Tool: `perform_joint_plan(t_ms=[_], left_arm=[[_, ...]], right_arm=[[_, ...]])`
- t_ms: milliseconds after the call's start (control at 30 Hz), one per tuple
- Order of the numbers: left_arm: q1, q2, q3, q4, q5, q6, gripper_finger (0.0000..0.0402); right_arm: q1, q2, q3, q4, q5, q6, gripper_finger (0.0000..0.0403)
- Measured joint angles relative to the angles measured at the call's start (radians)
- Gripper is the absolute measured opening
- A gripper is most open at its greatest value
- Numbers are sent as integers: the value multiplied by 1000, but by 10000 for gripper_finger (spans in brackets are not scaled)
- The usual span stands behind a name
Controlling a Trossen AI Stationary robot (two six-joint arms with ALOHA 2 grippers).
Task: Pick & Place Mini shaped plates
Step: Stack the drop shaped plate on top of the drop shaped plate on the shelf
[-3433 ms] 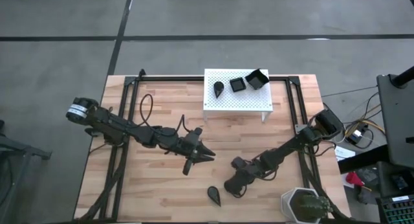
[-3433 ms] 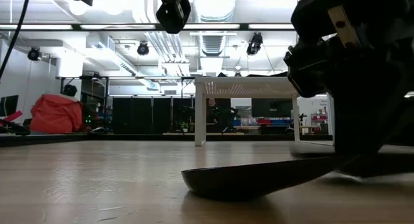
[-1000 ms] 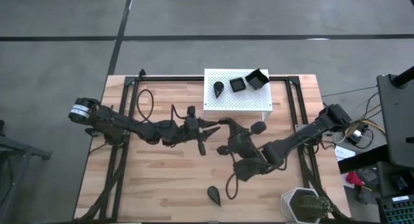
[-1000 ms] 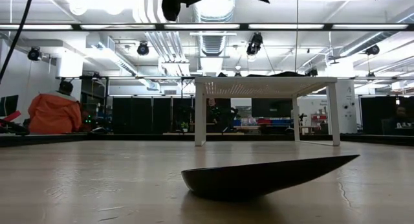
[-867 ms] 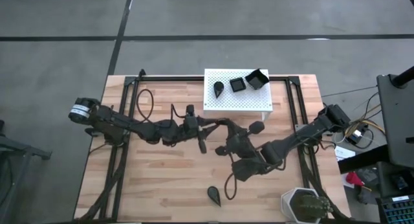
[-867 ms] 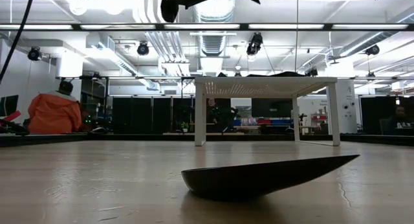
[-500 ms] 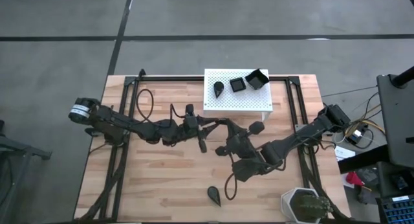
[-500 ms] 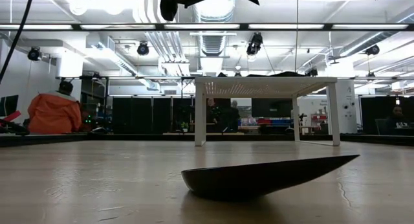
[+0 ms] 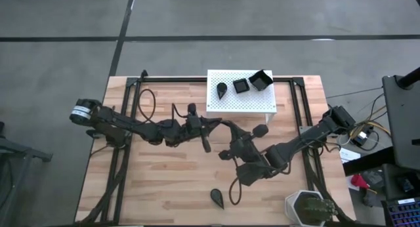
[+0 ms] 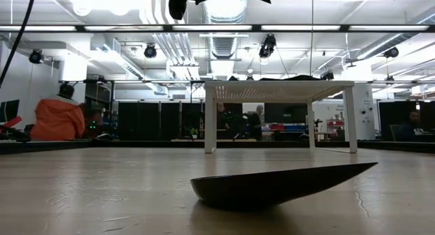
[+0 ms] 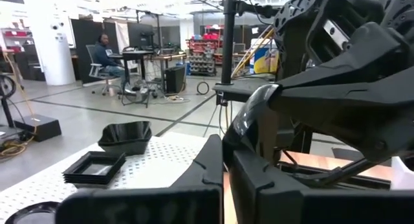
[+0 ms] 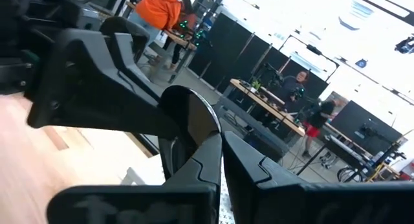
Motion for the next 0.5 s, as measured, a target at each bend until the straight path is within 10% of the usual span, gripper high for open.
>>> perform_joint_plan(t_ms=[500], left_arm=[[14, -14, 14, -17, 20, 55, 5]], right_arm=[[-4, -7, 8, 3, -87, -60, 76]])
